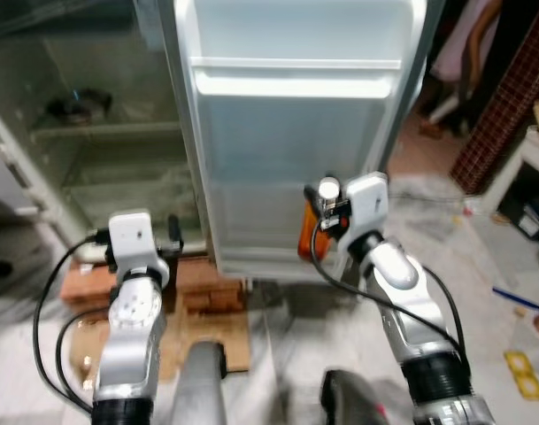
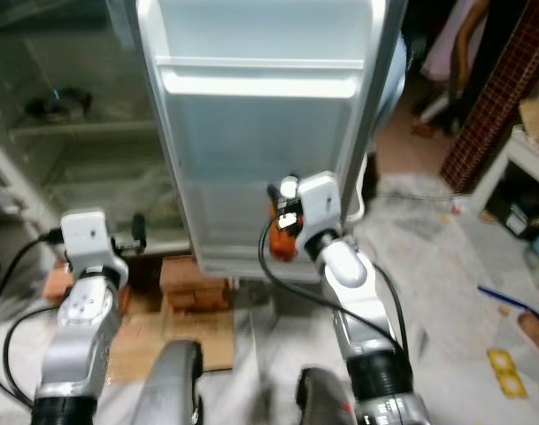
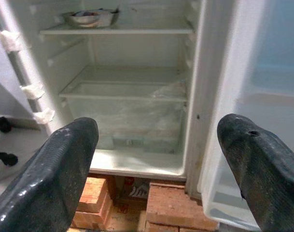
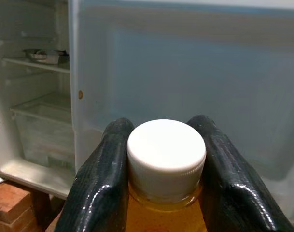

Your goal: Restocking fridge

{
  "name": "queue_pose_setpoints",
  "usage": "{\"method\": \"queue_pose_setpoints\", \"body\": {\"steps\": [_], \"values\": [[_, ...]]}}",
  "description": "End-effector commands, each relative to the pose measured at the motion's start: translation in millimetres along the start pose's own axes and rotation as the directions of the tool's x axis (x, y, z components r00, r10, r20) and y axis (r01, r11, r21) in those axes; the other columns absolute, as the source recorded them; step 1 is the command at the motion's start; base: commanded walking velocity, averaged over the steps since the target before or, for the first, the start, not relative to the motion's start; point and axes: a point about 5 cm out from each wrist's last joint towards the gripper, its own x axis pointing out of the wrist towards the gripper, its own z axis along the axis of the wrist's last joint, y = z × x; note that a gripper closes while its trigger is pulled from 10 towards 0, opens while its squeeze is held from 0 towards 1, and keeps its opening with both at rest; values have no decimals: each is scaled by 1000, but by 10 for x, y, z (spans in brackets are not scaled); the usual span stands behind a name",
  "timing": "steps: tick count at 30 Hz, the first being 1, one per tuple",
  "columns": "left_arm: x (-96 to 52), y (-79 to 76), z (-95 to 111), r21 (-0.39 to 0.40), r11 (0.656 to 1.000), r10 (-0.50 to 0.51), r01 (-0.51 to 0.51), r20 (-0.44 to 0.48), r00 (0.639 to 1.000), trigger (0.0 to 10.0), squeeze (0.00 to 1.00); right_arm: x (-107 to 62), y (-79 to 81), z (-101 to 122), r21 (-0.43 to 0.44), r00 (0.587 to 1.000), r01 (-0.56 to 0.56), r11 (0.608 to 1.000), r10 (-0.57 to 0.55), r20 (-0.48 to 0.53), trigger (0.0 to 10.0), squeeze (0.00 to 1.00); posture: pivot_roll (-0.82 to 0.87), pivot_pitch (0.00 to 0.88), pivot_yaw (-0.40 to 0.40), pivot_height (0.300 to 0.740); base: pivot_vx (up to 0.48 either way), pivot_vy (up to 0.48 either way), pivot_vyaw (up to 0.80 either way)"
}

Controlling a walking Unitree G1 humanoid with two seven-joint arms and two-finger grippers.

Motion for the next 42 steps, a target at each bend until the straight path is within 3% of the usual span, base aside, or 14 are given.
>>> {"method": "queue_pose_setpoints", "body": {"steps": [1, 6, 17, 28, 33, 42], "values": [[42, -20, 83, 0, 1000, 0, 0, 24, 1000, 10000, 0, 38, -15, 131, -21, 998, 0, 1000, 1, 56, 10000, 0, 24, 0, -11, 631, 0, 0, 0], [58, 1, 77, -8, 1000, 14, -14, 16, 1000, 10000, 0, 51, 15, 133, -11, 998, -11, 1000, 11, 61, 10000, 0, 25, 0, -9, 631, 0, 0, 0], [62, 4, 67, -12, 1000, 22, -22, 11, 1000, 10000, 0, 49, 49, 144, -10, 997, -28, 1000, 29, 69, 10000, 0, 23, 0, -10, 568, 0, 0, 0], [60, 19, 68, -15, 999, 35, -35, 14, 999, 10000, 0, 40, 52, 144, -19, 997, -33, 999, 35, 75, 10000, 0, 20, 0, -8, 568, 239, 0, 0], [68, 16, 66, -15, 999, 34, -33, 14, 999, 10000, 0, 37, 82, 148, -64, 995, -52, 997, 57, 80, 10000, 0, 20, 0, -7, 568, 351, 0, 238], [64, 12, 61, -19, 999, 27, -27, 12, 1000, 10000, 0, 33, 76, 154, -68, 995, -56, 996, 61, 84, 10000, 0, 17, 0, -5, 568, 393, 252, 272]]}}
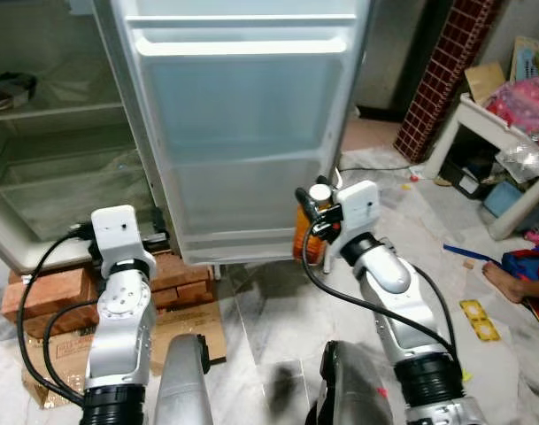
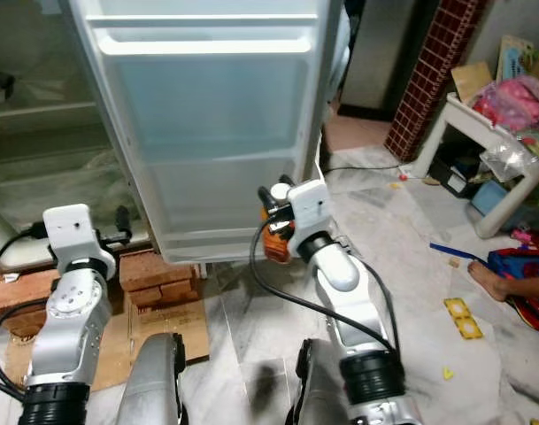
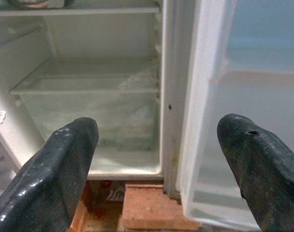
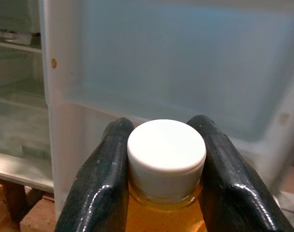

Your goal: Restocking fridge

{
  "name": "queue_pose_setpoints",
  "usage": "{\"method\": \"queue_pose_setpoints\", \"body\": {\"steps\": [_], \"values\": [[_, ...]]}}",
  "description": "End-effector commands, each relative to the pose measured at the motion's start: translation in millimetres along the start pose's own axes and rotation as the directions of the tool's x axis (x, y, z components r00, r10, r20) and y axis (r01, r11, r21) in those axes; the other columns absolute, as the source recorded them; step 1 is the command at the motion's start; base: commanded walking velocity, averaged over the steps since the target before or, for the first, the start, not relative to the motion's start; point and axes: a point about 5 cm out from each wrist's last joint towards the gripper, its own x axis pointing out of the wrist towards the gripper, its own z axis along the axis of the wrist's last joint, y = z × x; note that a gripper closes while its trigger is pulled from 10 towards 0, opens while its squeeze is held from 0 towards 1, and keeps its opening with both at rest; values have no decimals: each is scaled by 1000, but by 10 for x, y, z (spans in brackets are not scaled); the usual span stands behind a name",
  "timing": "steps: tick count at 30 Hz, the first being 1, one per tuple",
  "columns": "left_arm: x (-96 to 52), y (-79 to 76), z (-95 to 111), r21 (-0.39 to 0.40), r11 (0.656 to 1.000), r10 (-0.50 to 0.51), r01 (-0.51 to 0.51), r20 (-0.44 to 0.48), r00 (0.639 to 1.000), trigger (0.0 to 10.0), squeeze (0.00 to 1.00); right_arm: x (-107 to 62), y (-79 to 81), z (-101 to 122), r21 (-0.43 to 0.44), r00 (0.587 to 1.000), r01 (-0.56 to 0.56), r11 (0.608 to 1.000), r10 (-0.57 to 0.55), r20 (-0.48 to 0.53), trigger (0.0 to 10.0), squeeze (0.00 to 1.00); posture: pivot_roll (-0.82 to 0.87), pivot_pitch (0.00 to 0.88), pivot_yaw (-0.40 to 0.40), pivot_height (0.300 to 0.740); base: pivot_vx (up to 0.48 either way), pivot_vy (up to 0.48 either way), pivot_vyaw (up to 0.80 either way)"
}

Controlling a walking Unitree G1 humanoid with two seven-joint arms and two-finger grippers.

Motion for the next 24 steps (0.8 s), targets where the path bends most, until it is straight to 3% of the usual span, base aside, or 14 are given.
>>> {"method": "queue_pose_setpoints", "body": {"steps": [1, 4, 12, 24], "values": [[0, 1, -6, 7, 1000, 0, 0, -3, 1000, 10000, 0, 31, -23, 126, -26, 999, -2, 1000, 3, 54, 10000, 0, 16, 0, -4, 568, 405, 255, 800], [-1, -6, -10, 7, 1000, -1, 1, -3, 1000, 10000, 0, 28, -22, 125, -28, 998, -2, 1000, 4, 56, 10000, 0, 16, 0, -4, 568, 406, 256, 798], [2, -10, -12, 12, 1000, -7, 7, -3, 1000, 10000, 0, 33, -34, 132, -27, 998, 0, 1000, 1, 57, 10000, 0, 17, 0, -6, 568, 407, 190, 0], [-11, -89, -21, 7, 998, -64, 64, -5, 998, 10000, 0, 33, -146, 127, -49, 996, 69, 996, -66, 52, 10000, 0, 17, 0, -5, 568, 0, 0, 0]]}}
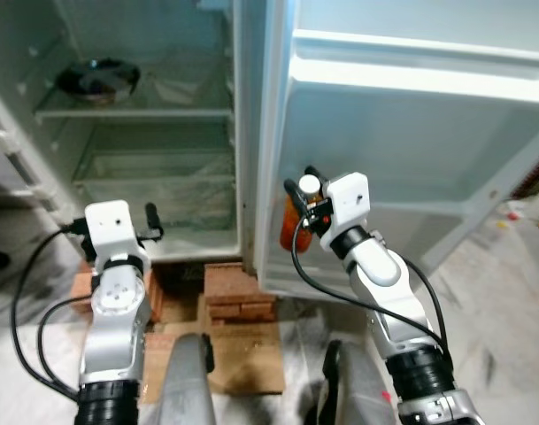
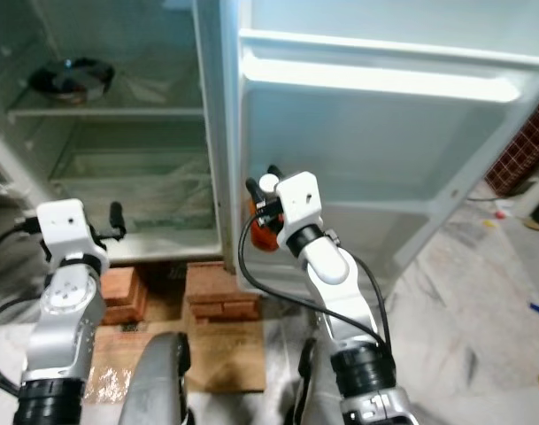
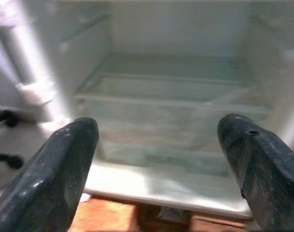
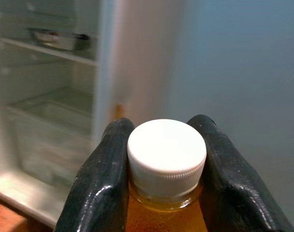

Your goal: Restocking fridge

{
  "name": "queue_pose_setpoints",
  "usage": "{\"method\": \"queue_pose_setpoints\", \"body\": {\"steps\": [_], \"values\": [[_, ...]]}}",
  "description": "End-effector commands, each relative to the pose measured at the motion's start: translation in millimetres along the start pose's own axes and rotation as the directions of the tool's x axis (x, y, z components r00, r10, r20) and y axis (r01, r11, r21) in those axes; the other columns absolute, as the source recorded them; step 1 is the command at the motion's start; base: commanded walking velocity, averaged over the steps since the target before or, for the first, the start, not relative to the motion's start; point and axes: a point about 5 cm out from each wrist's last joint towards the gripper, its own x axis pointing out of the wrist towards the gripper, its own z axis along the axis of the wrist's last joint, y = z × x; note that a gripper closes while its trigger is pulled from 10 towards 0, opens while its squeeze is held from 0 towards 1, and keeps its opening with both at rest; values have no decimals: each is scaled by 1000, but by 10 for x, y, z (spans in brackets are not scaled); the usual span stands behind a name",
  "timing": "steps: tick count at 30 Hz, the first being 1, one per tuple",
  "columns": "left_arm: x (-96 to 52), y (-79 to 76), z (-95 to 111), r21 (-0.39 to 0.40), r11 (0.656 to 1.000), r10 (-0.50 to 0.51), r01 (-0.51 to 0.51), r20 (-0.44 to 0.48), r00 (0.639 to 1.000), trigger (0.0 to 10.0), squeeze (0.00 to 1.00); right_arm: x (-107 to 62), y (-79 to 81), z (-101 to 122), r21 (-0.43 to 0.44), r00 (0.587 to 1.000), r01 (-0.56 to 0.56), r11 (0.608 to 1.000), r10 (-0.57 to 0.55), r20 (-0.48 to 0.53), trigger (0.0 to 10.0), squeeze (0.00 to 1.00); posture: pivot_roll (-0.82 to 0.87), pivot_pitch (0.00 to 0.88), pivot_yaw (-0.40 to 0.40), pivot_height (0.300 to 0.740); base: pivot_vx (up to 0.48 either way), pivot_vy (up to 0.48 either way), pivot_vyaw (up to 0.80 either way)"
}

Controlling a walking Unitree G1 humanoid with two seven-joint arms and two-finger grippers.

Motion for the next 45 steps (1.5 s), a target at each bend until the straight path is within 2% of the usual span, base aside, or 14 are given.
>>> {"method": "queue_pose_setpoints", "body": {"steps": [1, 22, 31, 35, 41, 44, 45], "values": [[-8, -15, -15, 3, 1000, -15, 15, -6, 1000, 10000, 0, 6, -72, 61, -4, 999, 38, 999, -38, 30, 10000, 0, 17, 0, -5, 568, 0, 0, 0], [-9, -24, -9, -3, 1000, -28, 28, -5, 1000, 10000, 0, 3, -76, 25, 0, 998, 58, 998, -58, 14, 10000, 0, 16, 0, -2, 568, 0, -357, 0], [-9, -30, 14, -27, 999, -20, 20, 9, 1000, 10000, 0, -1, -79, 21, 0, 998, 68, 998, -68, 15, 10000, 0, 17, 0, -2, 568, 0, 0, 0], [-39, -18, 17, -29, 999, -13, 14, 11, 1000, 10000, 0, -3, -29, -2, 13, 998, 66, 998, -66, 16, 10000, 0, 31, 0, -7, 568, 0, 0, 0], [-165, 85, -23, -18, 1000, 2, -3, -27, 1000, 10000, 0, 221, 152, -12, 26, 999, 1, 1000, -2, 33, 10000, 0, 78, 9, -18, 568, 0, 0, 0], [-214, 130, -33, -8, 1000, 3, -4, -41, 999, 10000, 0, 270, 172, -6, 27, 999, -8, 1000, 7, 36, 10000, 0, 98, 28, -22, 568, 0, 0, 0], [-258, 184, -83, 1, 1000, 9, -9, -80, 997, 10000, 0, 317, 182, -10, 24, 999, -15, 1000, 14, 37, 10000, 0, 113, 42, -25, 568, 0, 0, 0]]}}
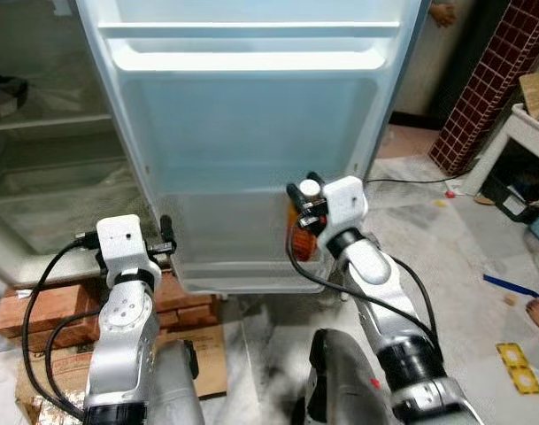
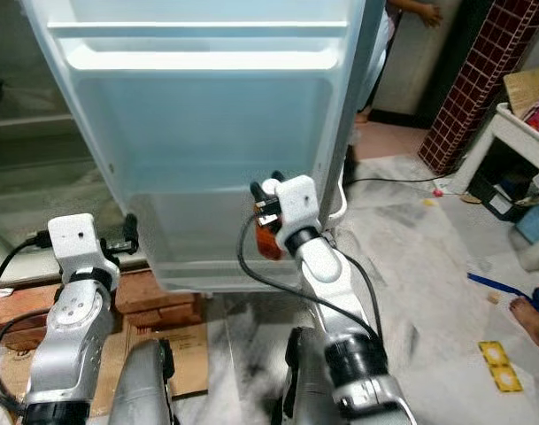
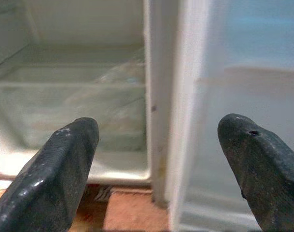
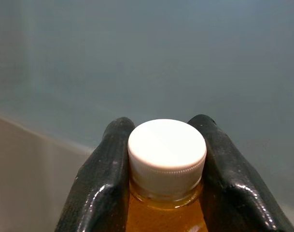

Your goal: Restocking fridge

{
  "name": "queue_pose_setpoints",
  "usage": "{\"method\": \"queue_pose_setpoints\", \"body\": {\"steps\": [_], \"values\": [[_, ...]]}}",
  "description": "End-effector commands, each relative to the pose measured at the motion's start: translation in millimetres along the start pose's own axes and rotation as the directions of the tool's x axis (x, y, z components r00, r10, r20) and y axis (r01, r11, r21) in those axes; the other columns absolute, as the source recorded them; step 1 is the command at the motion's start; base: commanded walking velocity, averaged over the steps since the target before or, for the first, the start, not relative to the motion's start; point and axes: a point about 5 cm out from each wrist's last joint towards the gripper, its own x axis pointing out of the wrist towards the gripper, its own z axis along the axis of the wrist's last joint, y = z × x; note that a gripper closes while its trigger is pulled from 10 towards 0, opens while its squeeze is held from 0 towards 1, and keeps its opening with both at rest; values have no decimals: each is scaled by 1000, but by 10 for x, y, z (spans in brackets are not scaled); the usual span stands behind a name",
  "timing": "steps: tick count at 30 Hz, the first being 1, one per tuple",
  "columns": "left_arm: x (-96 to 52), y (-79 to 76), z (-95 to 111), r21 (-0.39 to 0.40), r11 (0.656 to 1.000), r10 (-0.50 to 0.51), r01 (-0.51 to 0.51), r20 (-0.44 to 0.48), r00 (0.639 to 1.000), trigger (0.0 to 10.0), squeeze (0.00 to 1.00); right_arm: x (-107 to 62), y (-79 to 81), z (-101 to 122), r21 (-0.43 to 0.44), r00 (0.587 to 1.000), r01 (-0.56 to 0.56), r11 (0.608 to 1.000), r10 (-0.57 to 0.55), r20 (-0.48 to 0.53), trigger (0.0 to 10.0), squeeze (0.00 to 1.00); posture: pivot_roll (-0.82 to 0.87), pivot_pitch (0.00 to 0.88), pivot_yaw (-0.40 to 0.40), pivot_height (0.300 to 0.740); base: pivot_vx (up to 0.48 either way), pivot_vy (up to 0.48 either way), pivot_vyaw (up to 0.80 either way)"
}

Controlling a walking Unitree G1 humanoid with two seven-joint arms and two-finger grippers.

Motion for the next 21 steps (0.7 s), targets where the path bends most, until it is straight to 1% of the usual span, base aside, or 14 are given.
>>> {"method": "queue_pose_setpoints", "body": {"steps": [1, 2, 4, 5, 6, 7, 10, 11, 12, 14, 16, 19, 20, 21], "values": [[-63, 84, -37, 17, 1000, 9, -9, -45, 999, 10000, 0, 82, 19, 66, -20, 999, -15, 1000, 16, 35, 10000, 0, 126, 55, -27, 568, 0, 0, 0], [-144, 171, -86, 34, 999, 25, -23, -78, 997, 10000, 0, 114, 34, 67, -26, 999, -21, 999, 22, 39, 10000, 0, 141, 71, -29, 568, 0, 0, 0], [-226, 248, -149, 60, 998, 9, -2, -114, 993, 10000, 0, 164, 31, 57, -35, 999, -24, 999, 26, 37, 10000, 0, 161, 87, -32, 568, 0, 0, 0], [-304, 293, -215, 76, 997, -8, 21, -156, 988, 10000, 0, 190, 30, 54, -45, 999, -24, 999, 26, 38, 10000, 0, 168, 93, -33, 568, 0, 0, 0], [-343, 318, -242, 73, 997, -8, 21, -176, 984, 10000, 0, 205, 28, 52, -47, 999, -22, 999, 24, 39, 10000, 0, 178, 102, -34, 568, 0, 0, 0], [-371, 336, -254, 69, 997, -6, 19, -185, 983, 10000, 0, 213, 28, 51, -48, 999, -21, 999, 23, 40, 10000, 0, 182, 106, -34, 568, 0, 0, 0], [-482, 417, -262, 139, 989, -22, 51, -204, 979, 10000, 0, 265, 15, 21, -67, 999, -7, 998, 9, 32, 10000, 0, 198, 127, -30, 568, 0, 0, 0], [-550, 473, -256, 176, 980, -54, 93, -215, 975, 10000, 0, 277, 19, -49, -83, 1000, 4, 997, -4, 5, 10000, 0, 200, 134, -22, 568, 0, 0, 0], [-579, 496, -252, 182, 978, -63, 105, -220, 973, 10000, 0, 277, 26, -69, -86, 1000, 6, 996, -6, 0, 10000, 0, 203, 138, -16, 568, 0, 0, 0], [-626, 548, -245, 188, 975, -69, 116, -237, 969, 10000, 0, 283, 36, -96, -93, 1000, 6, 996, -6, -2, 10000, 0, 214, 144, -6, 568, 0, 0, 0], [-616, 622, -209, 216, 969, -67, 122, -244, 967, 10000, 0, 299, 34, -80, -115, 1000, 4, 993, -3, 13, 10000, 0, 220, 155, 4, 568, 0, 0, 0], [-598, 633, -147, 224, 966, -79, 131, -228, 970, 10000, 0, 307, 48, -54, -144, 999, -14, 989, 20, 35, 10000, 0, 219, 168, 8, 568, 0, 0, 0], [-593, 631, -128, 236, 962, -83, 135, -218, 972, 10000, 0, 299, 60, -49, -168, 998, -31, 985, 39, 45, 10000, 0, 218, 169, 8, 568, 0, 0, 0], [-588, 630, -102, 251, 957, -95, 144, -200, 975, 10000, 0, 273, 100, -52, -219, 995, -69, 973, 84, 61, 10000, 0, 216, 172, 8, 568, 0, 0, 0]]}}
